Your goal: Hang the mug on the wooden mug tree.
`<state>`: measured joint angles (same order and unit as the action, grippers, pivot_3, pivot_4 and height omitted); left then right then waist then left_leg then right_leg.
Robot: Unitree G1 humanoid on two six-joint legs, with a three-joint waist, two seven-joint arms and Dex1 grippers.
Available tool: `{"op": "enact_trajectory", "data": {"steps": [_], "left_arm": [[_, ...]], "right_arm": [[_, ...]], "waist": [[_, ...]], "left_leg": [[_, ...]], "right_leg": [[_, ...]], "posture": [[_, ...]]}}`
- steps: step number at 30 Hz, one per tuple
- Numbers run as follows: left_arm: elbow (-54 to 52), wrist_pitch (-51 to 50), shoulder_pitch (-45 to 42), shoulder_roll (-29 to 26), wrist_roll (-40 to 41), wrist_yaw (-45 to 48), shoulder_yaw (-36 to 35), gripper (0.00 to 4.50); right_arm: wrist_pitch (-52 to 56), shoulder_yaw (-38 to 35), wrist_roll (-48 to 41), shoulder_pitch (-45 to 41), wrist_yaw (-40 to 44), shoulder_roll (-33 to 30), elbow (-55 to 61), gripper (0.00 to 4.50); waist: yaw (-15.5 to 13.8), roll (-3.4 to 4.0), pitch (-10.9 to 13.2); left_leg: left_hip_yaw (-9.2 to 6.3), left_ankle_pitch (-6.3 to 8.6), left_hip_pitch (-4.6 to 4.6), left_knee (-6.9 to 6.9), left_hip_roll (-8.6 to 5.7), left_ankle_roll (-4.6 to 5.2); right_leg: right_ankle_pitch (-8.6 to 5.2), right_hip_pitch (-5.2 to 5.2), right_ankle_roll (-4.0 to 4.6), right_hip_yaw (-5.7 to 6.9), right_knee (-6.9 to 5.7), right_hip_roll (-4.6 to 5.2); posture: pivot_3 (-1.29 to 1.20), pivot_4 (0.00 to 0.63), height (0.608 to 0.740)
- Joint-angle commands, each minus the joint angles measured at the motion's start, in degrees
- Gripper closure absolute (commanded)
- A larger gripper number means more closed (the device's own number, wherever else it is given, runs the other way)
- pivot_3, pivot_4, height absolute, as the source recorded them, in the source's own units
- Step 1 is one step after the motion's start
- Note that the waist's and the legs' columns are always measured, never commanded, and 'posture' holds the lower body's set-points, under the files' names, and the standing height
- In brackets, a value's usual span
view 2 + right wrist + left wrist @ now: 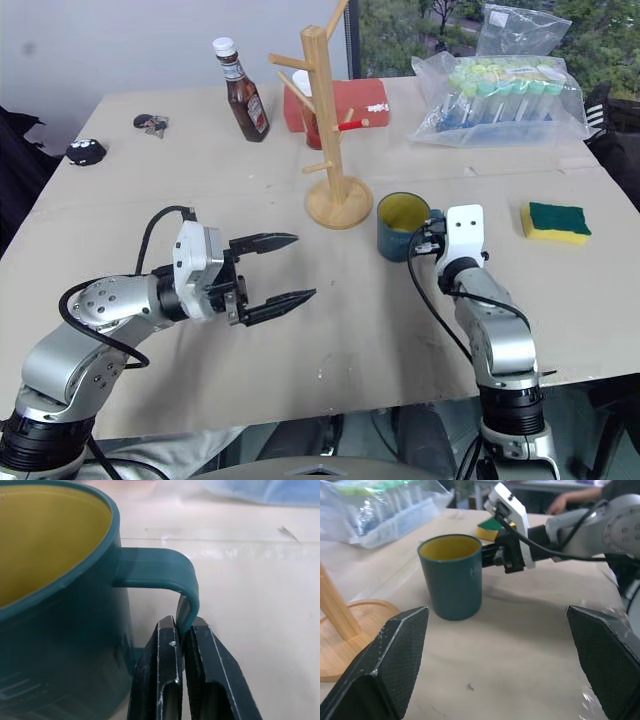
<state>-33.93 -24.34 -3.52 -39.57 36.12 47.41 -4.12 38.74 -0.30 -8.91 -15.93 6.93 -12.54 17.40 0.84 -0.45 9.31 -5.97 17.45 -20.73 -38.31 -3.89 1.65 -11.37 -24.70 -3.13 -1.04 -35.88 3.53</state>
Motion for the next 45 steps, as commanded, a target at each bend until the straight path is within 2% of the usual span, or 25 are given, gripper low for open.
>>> {"op": "enact_trajectory", "data": {"steps": [1, 6, 9, 13, 18, 22, 29, 36, 45], "left_arm": [[-3.7, 2.7, 1.8, 3.3, -0.6, -3.7, -1.2, 0.0], [-6.4, 7.4, 5.4, 12.6, -3.5, -12.2, -1.2, 0.0], [-7.6, 11.1, 7.7, 17.7, -6.8, -16.8, 0.0, 0.0], [-8.7, 15.0, 9.7, 22.8, -8.9, -20.0, 1.5, 0.0], [-9.1, 18.5, 11.4, 26.2, -9.7, -21.9, 2.5, 0.0], [-8.6, 20.7, 12.0, 27.6, -10.7, -22.6, 3.5, 0.0], [-7.5, 22.5, 11.3, 28.9, -10.8, -23.7, 4.1, 0.0], [-6.8, 23.0, 10.6, 28.6, -11.0, -23.7, 4.3, 0.0], [-5.7, 23.2, 9.8, 28.2, -10.9, -23.0, 4.6, 0.0]], "right_arm": [[-5.7, -0.7, -0.8, -6.6, 8.5, -6.2, -1.7, 4.47], [-17.5, 2.1, -1.9, -18.9, 29.9, -19.6, -10.7, 4.47], [-26.8, 4.3, 0.0, -28.4, 40.3, -24.2, -21.6, 4.47], [-39.2, 8.6, 3.5, -40.5, 50.1, -25.5, -36.7, 4.47], [-48.0, 12.3, 6.7, -53.5, 57.9, -23.5, -50.1, 4.47], [-52.8, 13.9, 8.9, -60.3, 61.5, -20.8, -58.4, 4.47], [-57.9, 15.2, 12.7, -65.6, 63.2, -18.4, -66.9, 4.47], [-57.7, 15.6, 16.3, -68.0, 61.1, -16.5, -69.3, 4.47], [-52.0, 15.7, 19.3, -68.7, 58.7, -15.2, -64.3, 4.47]], "waist": [[0.0, 0.02, 0.0], [0.0, -0.05, 0.0], [0.1, -0.01, 0.0], [0.0, -0.09, 0.0], [0.0, -0.09, 0.0], [0.0, -0.08, 0.0], [-0.3, -0.08, 0.0], [0.0, -0.07, 0.0], [-0.1, -0.06, 0.0]], "left_leg": [[0.06, 0.0, 0.0, 0.0, -0.01, 0.0], [0.12, 0.0, 0.0, 0.01, 0.04, 0.02], [0.08, 0.01, 0.0, 0.03, 0.09, 0.01], [0.27, 0.01, 0.01, -0.02, 0.07, 0.03], [0.27, 0.01, -0.01, 0.0, 0.09, 0.02], [0.26, 0.01, -0.03, 0.03, 0.1, 0.02], [0.2, 0.01, -0.1, 0.0, 0.05, 0.02], [0.23, 0.01, -0.12, 0.06, 0.08, 0.0], [0.22, 0.01, -0.17, 0.05, 0.07, 0.0]], "right_leg": [[0.0, -0.01, 0.0, -0.05, 0.0, 0.01], [0.01, -0.02, 0.0, -0.06, 0.02, 0.02], [0.02, -0.01, 0.02, -0.02, 0.02, 0.08], [0.05, -0.01, 0.05, -0.18, 0.05, 0.09], [0.06, -0.06, 0.06, -0.2, 0.05, 0.18], [0.06, -0.11, 0.07, -0.21, 0.04, 0.19], [0.06, -0.11, 0.07, -0.15, 0.05, 0.27], [0.06, -0.23, 0.08, -0.21, 0.0, 0.22], [0.07, -0.26, 0.08, -0.19, 0.0, 0.23]], "posture": [[0.0, 0.15, 0.74], [0.0, 0.15, 0.74], [0.0, 0.15, 0.74], [0.0, 0.15, 0.74], [0.0, 0.15, 0.74], [0.0, 0.15, 0.74], [0.0, 0.15, 0.74], [0.0, 0.15, 0.74], [0.0, 0.15, 0.74]]}}
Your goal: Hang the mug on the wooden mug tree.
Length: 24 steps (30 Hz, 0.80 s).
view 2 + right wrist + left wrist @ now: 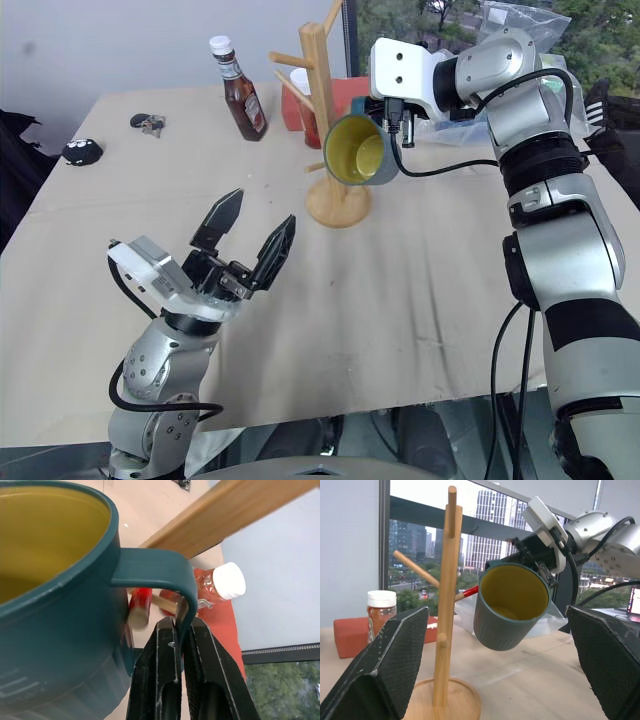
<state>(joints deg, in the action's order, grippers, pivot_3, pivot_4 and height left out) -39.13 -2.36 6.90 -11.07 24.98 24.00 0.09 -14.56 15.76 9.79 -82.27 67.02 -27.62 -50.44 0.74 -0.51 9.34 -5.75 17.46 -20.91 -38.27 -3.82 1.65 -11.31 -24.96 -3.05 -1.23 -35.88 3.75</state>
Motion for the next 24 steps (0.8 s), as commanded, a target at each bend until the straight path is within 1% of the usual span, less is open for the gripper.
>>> {"op": "enact_trajectory", "data": {"steps": [1, 5, 6, 7, 9, 11, 12, 14, 15, 16, 17, 21, 24], "left_arm": [[-0.4, 1.2, -0.8, -0.3, 0.3, 0.4, 0.4, 0.0], [-0.2, 1.2, -0.9, -0.4, 0.4, 0.6, 0.3, 0.0], [-0.2, 1.2, -1.0, -0.4, 0.5, 0.6, 0.3, 0.0], [-0.2, 1.3, -1.0, -0.4, 0.5, 0.6, 0.3, 0.0], [-0.1, 1.2, -1.0, -0.5, 0.5, 0.7, 0.3, 0.0], [-0.1, 1.2, -1.1, -0.5, 0.5, 0.7, 0.4, 0.0], [-0.1, 1.2, -1.1, -0.5, 0.5, 0.7, 0.4, 0.0], [-0.1, 1.1, -1.1, -0.6, 0.6, 0.7, 0.4, 0.0], [-0.1, 1.1, -1.2, -0.6, 0.7, 0.7, 0.5, 0.0], [0.0, 1.0, -1.3, -0.7, 0.7, 0.7, 0.5, 0.0], [0.0, 1.0, -1.3, -0.7, 0.8, 0.8, 0.5, 0.0], [0.3, 1.0, -1.2, -0.9, 1.1, 1.2, 0.4, 0.0], [0.4, 0.8, -1.6, -0.8, 1.0, 1.1, 0.5, 0.0]], "right_arm": [[1.8, -0.4, 0.8, -2.3, -1.7, 0.0, 4.0, 4.47], [3.7, -0.3, 1.6, -1.7, -2.0, 0.2, 6.1, 4.47], [4.2, -0.3, 1.8, -1.6, -2.0, 0.2, 6.4, 4.21], [4.6, -0.4, 2.0, -1.5, -2.2, 0.2, 6.7, 3.92], [5.1, -0.4, 2.1, -1.3, -2.2, 0.1, 6.9, 3.16], [5.5, -0.5, 2.2, -1.1, -2.4, -0.1, 6.8, 2.26], [5.7, -0.5, 2.3, -1.1, -2.5, -0.2, 6.8, 1.73], [6.2, -0.6, 2.5, -1.1, -2.9, -0.4, 6.6, 0.86], [6.6, -0.6, 2.8, -1.3, -3.3, -0.6, 6.1, 0.47], [6.8, -0.6, 3.0, -1.4, -3.5, -0.7, 5.7, 0.18], [7.2, -0.7, 3.2, -1.6, -3.9, -0.9, 5.5, 0.08], [7.9, -0.5, 3.4, -1.9, -3.8, -0.7, 5.5, 0.08], [5.7, 0.5, 4.3, -1.8, -3.3, -1.0, 6.2, 0.08]], "waist": [[0.0, 0.0, 0.0], [0.0, 0.0, 0.0], [0.1, 0.0, 0.0], [0.0, 0.0, 0.0], [0.0, 0.0, 0.0], [0.0, 0.0, 0.0], [0.1, 0.0, 0.0], [0.1, 0.01, 0.0], [0.1, 0.01, 0.0], [0.1, 0.01, 0.0], [0.1, 0.0, 0.0], [0.1, 0.0, 0.0], [0.0, 0.0, 0.0]], "left_leg": [[0.0, 0.0, -0.02, 0.0, 0.0, 0.0], [0.01, 0.0, -0.02, 0.0, 0.0, 0.0], [0.01, 0.0, -0.02, 0.0, 0.0, 0.0], [0.01, 0.0, -0.02, 0.0, 0.0, 0.0], [0.01, 0.0, -0.02, 0.0, 0.0, 0.0], [0.02, 0.0, -0.01, 0.0, 0.0, 0.0], [0.02, 0.0, -0.01, 0.0, 0.0, 0.0], [0.04, 0.0, 0.01, 0.0, 0.0, 0.0], [0.05, 0.0, 0.04, 0.0, 0.0, 0.0], [0.05, 0.0, 0.04, 0.0, 0.01, 0.0], [0.05, 0.0, 0.04, 0.0, 0.01, 0.0], [0.06, 0.0, 0.05, -0.01, 0.01, 0.0], [0.06, 0.0, 0.04, -0.02, 0.01, -0.01]], "right_leg": [[0.0, -0.02, 0.0, 0.0, 0.0, 0.0], [0.0, -0.03, 0.0, -0.01, -0.01, -0.01], [0.0, -0.04, 0.0, -0.01, -0.01, -0.01], [0.0, -0.04, 0.0, -0.01, -0.01, -0.01], [0.0, -0.04, 0.0, -0.02, -0.01, -0.01], [0.0, -0.03, 0.0, -0.02, -0.01, -0.01], [0.0, -0.03, 0.0, -0.02, -0.01, -0.01], [0.01, -0.03, 0.01, -0.04, -0.02, -0.03], [0.01, -0.02, 0.02, -0.05, -0.04, -0.04], [0.01, -0.02, 0.02, -0.05, -0.04, -0.04], [0.02, -0.02, 0.02, -0.05, -0.05, -0.05], [0.03, -0.02, 0.05, -0.06, -0.05, -0.06], [0.04, -0.02, 0.05, -0.06, -0.05, -0.05]], "posture": [[0.0, 0.15, 0.74], [0.0, 0.15, 0.74], [0.0, 0.15, 0.74], [0.0, 0.15, 0.74], [0.0, 0.15, 0.74], [0.0, 0.15, 0.74], [0.0, 0.15, 0.74], [0.0, 0.15, 0.74], [0.0, 0.15, 0.74], [0.0, 0.15, 0.74], [0.0, 0.15, 0.74], [0.0, 0.15, 0.74], [0.0, 0.15, 0.74]]}}
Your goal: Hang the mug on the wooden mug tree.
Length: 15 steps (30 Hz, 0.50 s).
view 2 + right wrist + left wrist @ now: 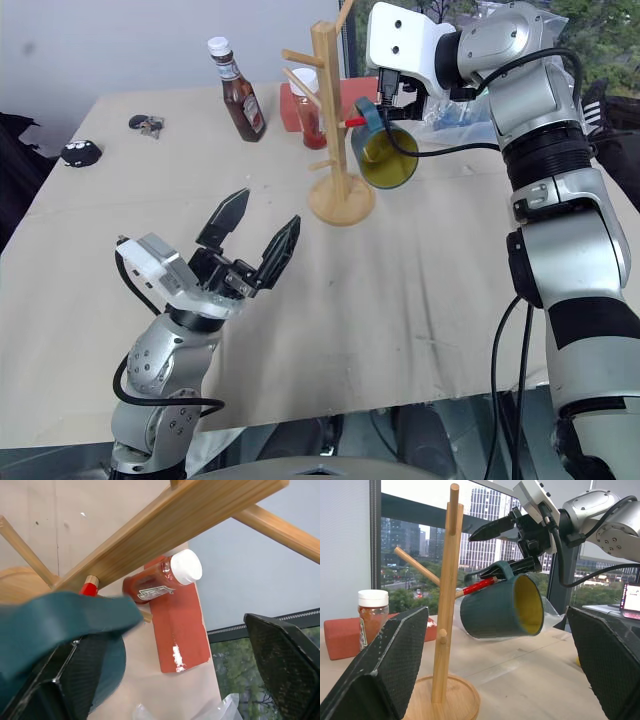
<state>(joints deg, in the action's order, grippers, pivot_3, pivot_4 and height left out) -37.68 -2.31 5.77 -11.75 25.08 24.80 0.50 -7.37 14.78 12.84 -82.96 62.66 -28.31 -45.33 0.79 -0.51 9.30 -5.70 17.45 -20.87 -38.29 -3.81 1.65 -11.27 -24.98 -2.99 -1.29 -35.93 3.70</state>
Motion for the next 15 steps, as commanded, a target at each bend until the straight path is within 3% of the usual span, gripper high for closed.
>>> {"op": "enact_trajectory", "data": {"steps": [1, 15], "left_arm": [[-1.0, 0.7, -0.4, -0.1, 0.9, 0.2, 0.1, 0.0], [-2.0, -0.2, 1.2, -1.6, 0.5, 0.2, 0.2, 0.0]], "right_arm": [[-1.6, 1.6, 1.3, -1.1, 1.1, -0.3, 1.4, 0.08], [2.6, -1.3, 0.7, -1.4, -2.5, -2.1, 1.6, 0.08]], "waist": [[0.0, 0.0, 0.0], [0.0, 0.0, 0.0]], "left_leg": [[0.0, 0.0, 0.0, 0.0, 0.0, 0.0], [-0.01, 0.0, -0.01, 0.0, 0.0, 0.0]], "right_leg": [[0.0, 0.0, 0.0, 0.0, 0.0, 0.0], [0.0, 0.0, 0.0, 0.0, 0.0, 0.0]], "posture": [[0.0, 0.15, 0.74], [0.0, 0.15, 0.74]]}}
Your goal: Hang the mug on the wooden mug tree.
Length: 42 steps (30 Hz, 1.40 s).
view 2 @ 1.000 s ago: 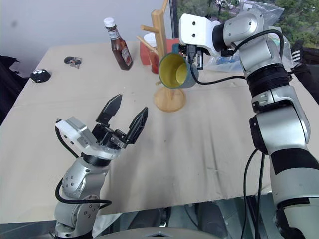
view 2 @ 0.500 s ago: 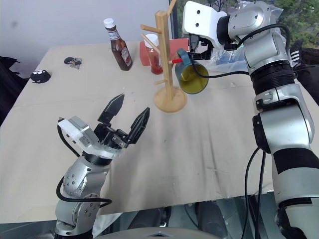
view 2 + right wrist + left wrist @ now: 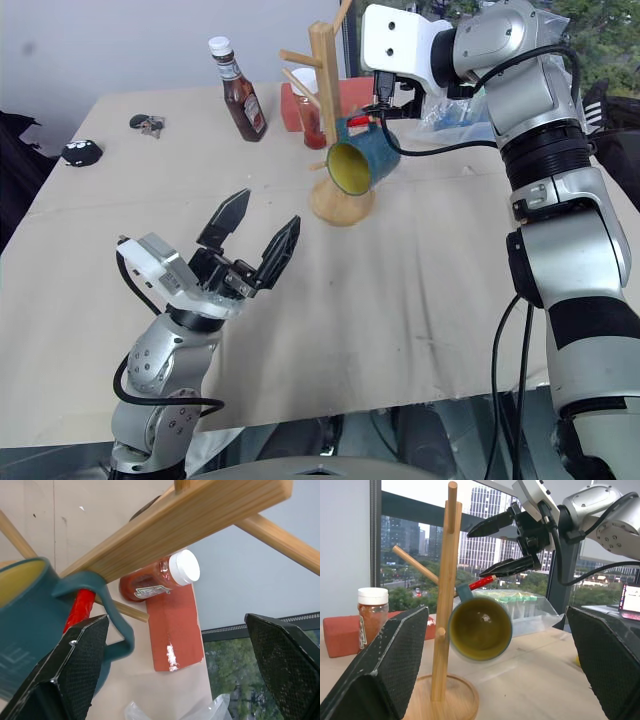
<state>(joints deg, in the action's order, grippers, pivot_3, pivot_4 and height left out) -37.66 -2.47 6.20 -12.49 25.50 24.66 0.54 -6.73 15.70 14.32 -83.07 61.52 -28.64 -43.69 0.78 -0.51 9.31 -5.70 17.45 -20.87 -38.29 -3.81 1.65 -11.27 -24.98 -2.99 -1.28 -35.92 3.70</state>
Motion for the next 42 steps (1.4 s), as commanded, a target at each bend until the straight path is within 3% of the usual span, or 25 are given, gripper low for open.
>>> {"op": "enact_trajectory", "data": {"steps": [1, 5, 13, 18, 21, 26, 29, 32, 37, 39, 42], "left_arm": [[-2.2, -0.2, 1.2, -1.3, 0.4, 0.5, 0.0, 0.0], [-3.1, -1.7, 2.7, -3.7, 2.1, 1.3, -1.6, 0.0], [-4.0, -4.8, 5.9, -8.6, 6.2, 3.0, -4.7, 0.0], [-0.4, -11.5, 11.9, -13.6, -0.3, 1.9, -2.5, 0.0], [0.5, -12.8, 15.5, -13.9, -1.6, 1.2, -2.5, 0.0], [1.0, -13.1, 19.9, -14.1, -3.0, 2.3, -1.6, 0.0], [1.1, -12.9, 20.9, -13.9, -3.1, 2.8, -1.7, 0.0], [1.1, -13.3, 21.5, -13.2, -2.6, 2.3, -2.5, 0.0], [1.4, -11.0, 22.3, -13.3, -2.6, 4.5, -3.5, 0.0], [1.6, -10.3, 22.5, -13.1, -2.8, 5.0, -3.7, 0.0], [1.9, -9.0, 23.0, -12.7, -3.6, 5.0, -3.7, 0.0]], "right_arm": [[2.9, -3.3, -1.7, -0.7, -1.8, -2.5, -0.2, 0.08], [11.6, -11.6, -10.4, 4.3, -0.8, -5.6, 3.3, 0.08], [35.3, -24.2, -28.7, 25.7, 3.9, -13.0, 26.5, 0.08], [45.4, -33.8, -41.3, 53.2, -2.0, -6.6, 45.4, 0.08], [41.9, -34.3, -42.3, 65.6, -5.0, -2.3, 52.4, 0.08], [24.3, -29.5, -35.0, 80.9, -6.9, 1.8, 52.6, 0.08], [19.1, -28.2, -34.1, 84.4, -6.4, 2.0, 52.0, 0.92], [16.8, -28.2, -34.5, 86.2, -7.7, 2.3, 51.6, 2.39], [13.5, -27.6, -34.1, 87.6, -7.6, 1.3, 50.1, 4.36], [14.2, -27.3, -34.0, 87.8, -8.3, 0.9, 50.0, 4.46], [14.0, -27.2, -34.2, 88.2, -8.6, 0.7, 49.8, 3.46]], "waist": [[0.0, 0.0, 0.0], [-0.8, -0.02, 0.0], [-0.9, 0.05, 0.0], [-1.2, -0.02, -0.1], [-1.5, 0.11, -0.1], [-1.5, 0.14, -0.1], [-1.2, 0.14, -0.1], [-1.1, 0.12, -0.1], [-1.1, 0.1, -0.1], [-1.2, 0.09, 0.0], [-1.2, 0.09, -0.1]], "left_leg": [[0.0, 0.0, 0.0, 0.0, 0.0, 0.0], [-0.11, 0.0, -0.09, -0.02, -0.01, 0.0], [-0.08, 0.01, -0.42, 0.06, 0.01, 0.02], [-0.2, 0.01, -0.37, 0.02, 0.05, 0.02], [-0.16, 0.01, -0.32, 0.01, 0.03, 0.03], [0.09, 0.01, 0.07, -0.07, -0.03, 0.07], [0.06, 0.15, 0.37, -0.07, 0.06, 0.29], [0.08, 0.12, 0.69, -0.1, 0.09, 0.26], [0.03, 0.14, 1.08, -0.07, 0.12, 0.27], [0.03, 0.14, 1.07, -0.07, 0.12, 0.27], [0.03, 0.14, 1.06, -0.07, 0.12, 0.27]], "right_leg": [[0.0, 0.0, 0.0, 0.0, 0.0, 0.0], [0.0, 0.01, 0.01, 0.12, 0.05, 0.02], [0.0, -0.3, 0.0, 0.03, 0.06, 0.1], [0.0, -0.2, 0.0, 0.0, 0.03, 0.07], [0.0, -0.15, -0.01, -0.03, 0.0, 0.07], [0.11, 0.18, -0.19, -0.08, 0.07, 0.03], [0.09, 0.48, -0.21, -0.02, 0.07, -0.13], [0.15, 0.77, -0.19, 0.02, 0.05, -0.17], [-0.1, 1.23, -0.16, 0.1, 0.11, -0.18], [-0.09, 1.23, -0.12, 0.1, 0.13, -0.15], [-0.07, 1.23, -0.1, 0.1, 0.14, -0.09]], "posture": [[0.0, 0.15, 0.74], [0.0, 0.15, 0.74], [0.0, 0.15, 0.74], [0.0, 0.15, 0.74], [0.0, 0.15, 0.74], [0.0, 0.15, 0.74], [0.0, 0.15, 0.74], [0.0, 0.15, 0.74], [0.0, 0.15, 0.74], [0.0, 0.15, 0.74], [0.0, 0.15, 0.74]]}}
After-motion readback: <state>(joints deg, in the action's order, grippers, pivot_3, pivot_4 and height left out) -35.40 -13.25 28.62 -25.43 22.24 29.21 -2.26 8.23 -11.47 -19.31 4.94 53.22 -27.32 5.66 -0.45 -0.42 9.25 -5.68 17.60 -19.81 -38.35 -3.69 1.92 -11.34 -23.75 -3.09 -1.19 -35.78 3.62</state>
